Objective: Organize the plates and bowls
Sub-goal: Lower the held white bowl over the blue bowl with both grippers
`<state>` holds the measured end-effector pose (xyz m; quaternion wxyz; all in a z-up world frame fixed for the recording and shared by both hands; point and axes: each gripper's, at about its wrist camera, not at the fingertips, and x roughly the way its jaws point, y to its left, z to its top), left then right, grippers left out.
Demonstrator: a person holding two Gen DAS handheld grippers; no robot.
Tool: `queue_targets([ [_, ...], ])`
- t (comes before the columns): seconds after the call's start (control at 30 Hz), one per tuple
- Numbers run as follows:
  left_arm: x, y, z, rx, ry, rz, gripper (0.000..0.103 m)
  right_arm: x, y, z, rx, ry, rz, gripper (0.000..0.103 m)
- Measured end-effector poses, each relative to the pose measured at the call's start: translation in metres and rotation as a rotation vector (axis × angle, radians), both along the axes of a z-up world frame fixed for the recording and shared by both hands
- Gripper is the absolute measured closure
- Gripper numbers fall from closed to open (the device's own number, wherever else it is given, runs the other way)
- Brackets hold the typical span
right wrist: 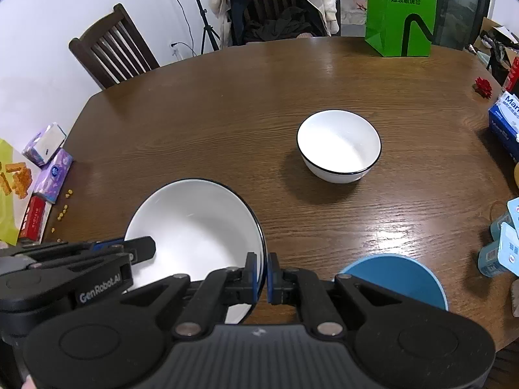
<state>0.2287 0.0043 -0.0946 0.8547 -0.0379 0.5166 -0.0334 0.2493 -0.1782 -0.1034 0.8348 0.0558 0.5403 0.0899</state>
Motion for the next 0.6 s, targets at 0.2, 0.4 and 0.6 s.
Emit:
queue_targets([
  [0.2,-0.007,-0.003,0.004,0.0,-0.01,-0.004,0.095,-0.009,-0.004,0.005,0.0,-0.01,-0.003,0.097],
  [0.4,-0.014,-0.009,0.009,0.001,-0.022,-0.014,0.095,-0.016,-0.01,0.011,0.001,-0.021,-0.009,0.097],
  [0.6,-0.02,-0.015,0.014,0.003,-0.03,-0.03,0.095,-0.023,-0.015,0.016,0.002,-0.03,-0.021,0.097],
])
